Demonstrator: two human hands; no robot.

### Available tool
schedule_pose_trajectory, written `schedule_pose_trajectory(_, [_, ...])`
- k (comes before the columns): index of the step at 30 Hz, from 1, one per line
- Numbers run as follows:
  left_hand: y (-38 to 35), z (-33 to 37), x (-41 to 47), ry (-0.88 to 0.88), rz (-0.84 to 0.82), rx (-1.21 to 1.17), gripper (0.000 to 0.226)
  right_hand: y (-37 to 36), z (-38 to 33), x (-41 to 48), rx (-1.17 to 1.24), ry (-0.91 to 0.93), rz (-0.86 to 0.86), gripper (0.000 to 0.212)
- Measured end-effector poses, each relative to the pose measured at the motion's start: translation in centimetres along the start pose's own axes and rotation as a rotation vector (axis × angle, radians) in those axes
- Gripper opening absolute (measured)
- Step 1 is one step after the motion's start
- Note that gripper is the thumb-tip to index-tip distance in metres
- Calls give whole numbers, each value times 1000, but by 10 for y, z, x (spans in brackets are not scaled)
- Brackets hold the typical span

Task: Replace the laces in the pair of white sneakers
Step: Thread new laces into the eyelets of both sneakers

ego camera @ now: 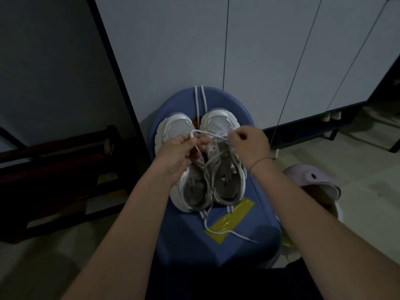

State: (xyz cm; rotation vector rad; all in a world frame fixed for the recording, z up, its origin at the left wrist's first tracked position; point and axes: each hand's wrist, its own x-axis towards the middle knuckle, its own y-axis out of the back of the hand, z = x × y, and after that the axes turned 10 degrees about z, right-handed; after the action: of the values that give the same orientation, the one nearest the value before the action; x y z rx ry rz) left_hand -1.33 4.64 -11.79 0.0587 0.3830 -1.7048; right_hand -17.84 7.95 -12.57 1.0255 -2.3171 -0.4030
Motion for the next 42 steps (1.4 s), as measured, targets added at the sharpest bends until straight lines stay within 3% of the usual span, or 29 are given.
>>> schedule_pose_trajectory(3, [-5, -3, 10, -34, 41, -29, 18, -11, -5, -13, -67, 82, -246, 27])
schedule_pose_trajectory(8, [-17, -10, 16, -79, 129, -38, 15, -27, 0, -13, -229, 56, -178, 22])
schedule_pose_trajectory(12, [-20, -17, 20, -94, 174, -12, 11, -38, 5, -10, -298, 3, -288, 21])
schedule_pose_trajectory(19, [-21, -24, 26, -225, 267, 156, 15, -32, 13, -7, 175, -336, -454, 23])
schedule_pose_trajectory(23, [-22, -34, 31, -292, 319, 217, 19, -31, 14, -6, 304, -408, -523, 25])
schedule_pose_trajectory(42, [-21, -35, 34, -271, 271, 145, 15, -35, 23, -4, 435, -441, -560, 29])
